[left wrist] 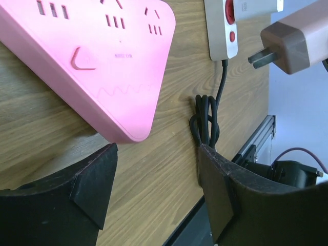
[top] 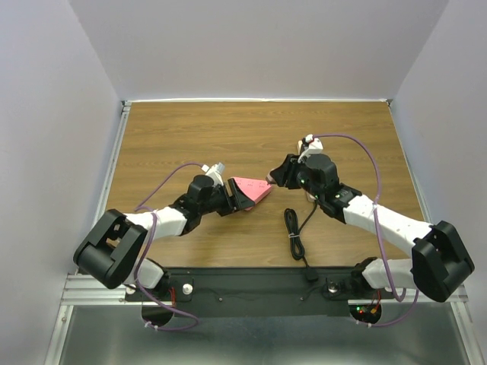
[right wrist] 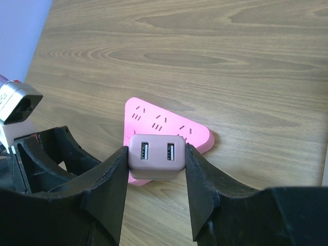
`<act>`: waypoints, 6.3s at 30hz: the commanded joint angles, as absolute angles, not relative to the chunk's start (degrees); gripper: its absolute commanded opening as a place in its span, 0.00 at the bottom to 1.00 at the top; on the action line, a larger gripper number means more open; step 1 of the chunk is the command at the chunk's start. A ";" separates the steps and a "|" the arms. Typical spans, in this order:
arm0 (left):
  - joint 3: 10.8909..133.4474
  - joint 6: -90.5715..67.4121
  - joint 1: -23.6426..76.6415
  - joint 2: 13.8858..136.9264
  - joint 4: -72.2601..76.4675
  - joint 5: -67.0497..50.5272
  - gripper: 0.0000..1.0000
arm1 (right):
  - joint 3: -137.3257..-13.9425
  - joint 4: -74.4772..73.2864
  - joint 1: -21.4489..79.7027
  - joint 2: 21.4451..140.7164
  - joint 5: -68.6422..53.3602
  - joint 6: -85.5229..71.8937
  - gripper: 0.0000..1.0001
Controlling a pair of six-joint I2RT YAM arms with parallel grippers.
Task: Insert the plug
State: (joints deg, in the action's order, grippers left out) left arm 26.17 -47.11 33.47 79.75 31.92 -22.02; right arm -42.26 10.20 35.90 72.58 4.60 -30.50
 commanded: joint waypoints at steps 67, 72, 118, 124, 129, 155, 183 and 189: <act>37.35 -32.87 34.28 85.17 27.42 -10.11 0.79 | -61.35 1.05 47.64 96.77 32.61 -29.53 0.01; 37.35 -32.87 34.28 85.43 27.60 -10.55 0.79 | -61.35 0.70 47.81 96.77 33.49 -29.27 0.00; 37.27 -33.05 34.28 86.22 27.95 -11.69 0.79 | -60.38 0.26 47.81 94.83 35.60 -28.30 0.00; 37.53 -33.05 34.28 86.31 27.86 -11.87 0.79 | -60.12 0.26 47.81 95.97 35.51 -28.12 0.00; 37.53 -33.05 34.28 86.40 27.86 -11.87 0.79 | -60.03 -1.22 47.81 95.80 35.68 -27.95 0.00; 37.27 -33.22 34.36 87.54 28.39 -12.22 0.79 | -58.10 -4.39 50.98 97.82 39.20 -29.53 0.00; 36.48 -33.84 34.28 88.07 29.18 -12.66 0.69 | -53.62 -10.02 55.90 99.40 39.73 -35.85 0.00; 36.56 -31.38 34.28 82.98 23.65 -4.41 0.72 | -53.96 -10.72 55.90 99.67 41.04 -36.30 0.00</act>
State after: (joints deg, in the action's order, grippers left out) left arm 37.43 -33.58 34.28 87.44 27.38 -9.87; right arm -56.77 -0.95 54.59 97.03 43.72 -35.11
